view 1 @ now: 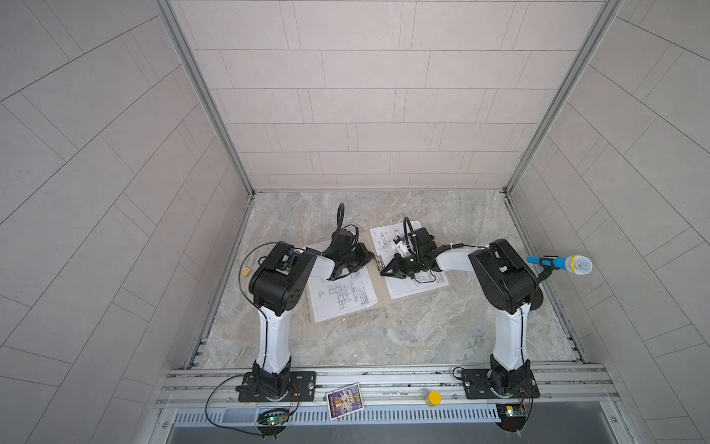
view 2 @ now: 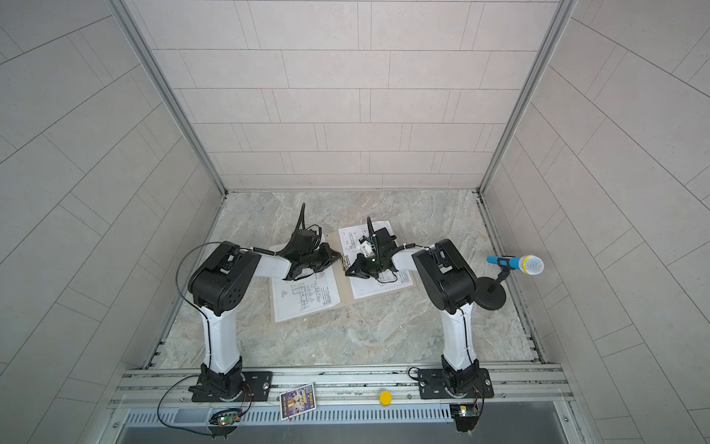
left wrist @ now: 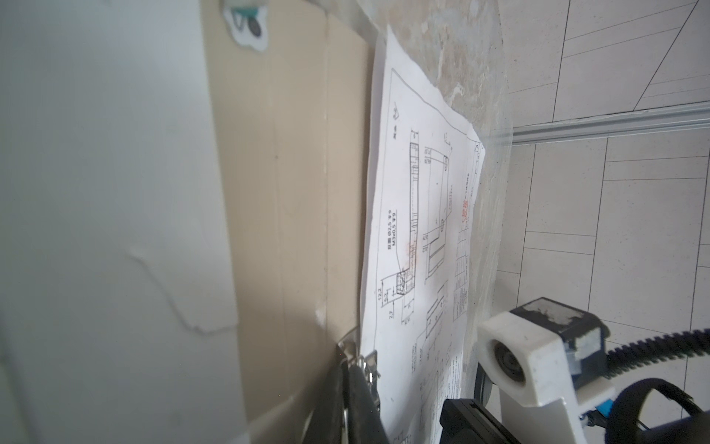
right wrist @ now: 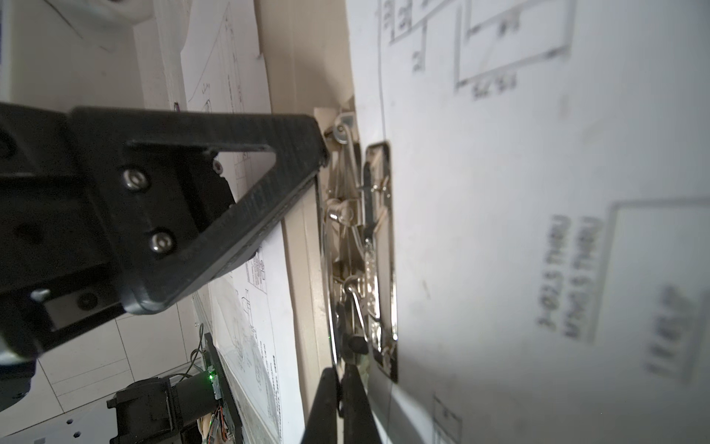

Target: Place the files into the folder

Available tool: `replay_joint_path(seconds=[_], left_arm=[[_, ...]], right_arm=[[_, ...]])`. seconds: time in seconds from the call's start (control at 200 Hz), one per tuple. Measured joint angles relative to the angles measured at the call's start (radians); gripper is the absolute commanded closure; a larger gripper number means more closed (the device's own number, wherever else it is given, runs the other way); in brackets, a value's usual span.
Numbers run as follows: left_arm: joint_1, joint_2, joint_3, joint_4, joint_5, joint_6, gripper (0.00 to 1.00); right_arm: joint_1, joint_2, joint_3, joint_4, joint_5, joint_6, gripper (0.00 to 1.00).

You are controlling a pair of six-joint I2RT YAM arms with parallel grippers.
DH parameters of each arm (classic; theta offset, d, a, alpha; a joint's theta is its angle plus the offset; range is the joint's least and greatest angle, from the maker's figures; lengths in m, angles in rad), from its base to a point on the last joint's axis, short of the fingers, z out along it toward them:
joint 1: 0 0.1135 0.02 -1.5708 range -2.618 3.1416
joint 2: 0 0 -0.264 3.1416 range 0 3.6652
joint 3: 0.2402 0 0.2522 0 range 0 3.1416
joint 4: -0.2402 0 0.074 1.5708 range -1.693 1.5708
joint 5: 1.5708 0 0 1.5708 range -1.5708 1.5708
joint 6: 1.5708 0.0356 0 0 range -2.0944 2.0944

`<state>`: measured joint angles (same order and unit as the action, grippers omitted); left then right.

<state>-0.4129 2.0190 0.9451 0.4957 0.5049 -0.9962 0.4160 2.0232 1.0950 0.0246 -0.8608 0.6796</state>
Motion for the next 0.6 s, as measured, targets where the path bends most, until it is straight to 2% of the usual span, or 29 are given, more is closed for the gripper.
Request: replay_joint_path(seconds=[0.6], left_arm=[[0.000, 0.003, 0.004, 0.002, -0.004, -0.002, 0.91]], right_arm=[[0.018, 0.038, 0.097, -0.140, 0.036, -0.055, 1.00]])
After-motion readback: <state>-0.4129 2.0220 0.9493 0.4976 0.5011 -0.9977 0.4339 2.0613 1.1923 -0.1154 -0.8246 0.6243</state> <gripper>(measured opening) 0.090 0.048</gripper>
